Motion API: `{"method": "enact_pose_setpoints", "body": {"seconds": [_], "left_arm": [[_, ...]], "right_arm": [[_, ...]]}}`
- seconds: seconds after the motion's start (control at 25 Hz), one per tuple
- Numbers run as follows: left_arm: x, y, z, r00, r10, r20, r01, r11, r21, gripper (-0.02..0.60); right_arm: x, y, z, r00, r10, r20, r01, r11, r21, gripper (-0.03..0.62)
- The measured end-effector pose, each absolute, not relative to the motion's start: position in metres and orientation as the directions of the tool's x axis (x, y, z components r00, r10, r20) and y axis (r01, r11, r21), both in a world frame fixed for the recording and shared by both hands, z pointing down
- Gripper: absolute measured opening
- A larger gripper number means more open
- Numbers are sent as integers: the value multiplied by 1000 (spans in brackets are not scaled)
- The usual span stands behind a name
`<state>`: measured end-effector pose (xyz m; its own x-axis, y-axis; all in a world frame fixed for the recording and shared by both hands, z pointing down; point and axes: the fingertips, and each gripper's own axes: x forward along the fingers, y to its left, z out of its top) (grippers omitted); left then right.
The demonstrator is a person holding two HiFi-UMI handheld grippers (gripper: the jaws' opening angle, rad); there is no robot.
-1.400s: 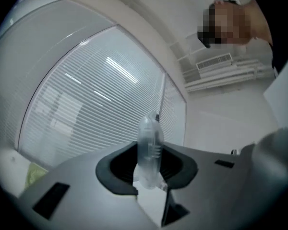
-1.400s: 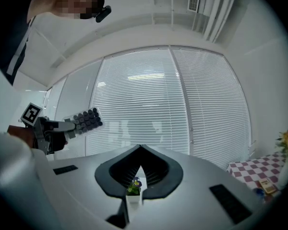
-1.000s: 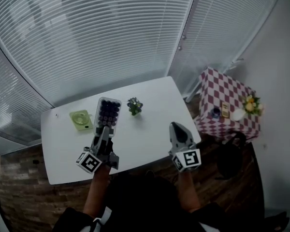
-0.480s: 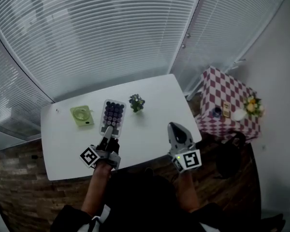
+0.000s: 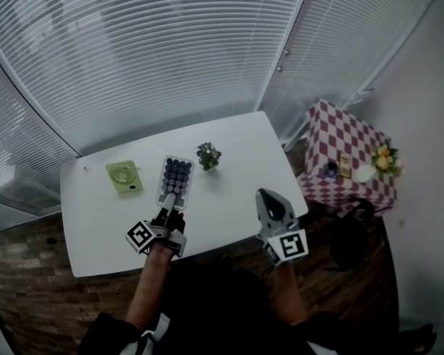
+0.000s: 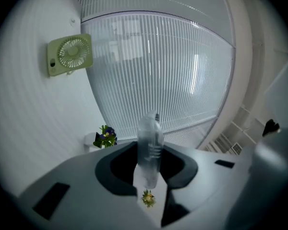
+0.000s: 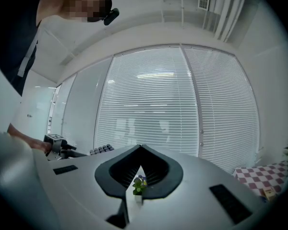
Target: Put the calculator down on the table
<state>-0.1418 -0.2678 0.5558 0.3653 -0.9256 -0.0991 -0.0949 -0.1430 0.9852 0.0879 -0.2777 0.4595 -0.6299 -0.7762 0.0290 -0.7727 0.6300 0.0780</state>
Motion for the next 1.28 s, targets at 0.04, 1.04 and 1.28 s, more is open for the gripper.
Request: {"method": "enact_pose_setpoints", "body": {"seconds": [0.04,1.04,1.28], "left_arm": [[-141,-269,562,372,-923,-98,-84,-138,987,101],[-124,-298,732,417,-900,129,-68,111,992,101],[-117,-309,770,445,-877,181,-81,162,983,101]], "right_arm": [[89,-278,461,-626,-779,32,-775,626,83,6],[94,-291,465,-595,-803,35,-803,596,30,6],[95,-295,467,-591,-806,35,-806,592,25,6]]}}
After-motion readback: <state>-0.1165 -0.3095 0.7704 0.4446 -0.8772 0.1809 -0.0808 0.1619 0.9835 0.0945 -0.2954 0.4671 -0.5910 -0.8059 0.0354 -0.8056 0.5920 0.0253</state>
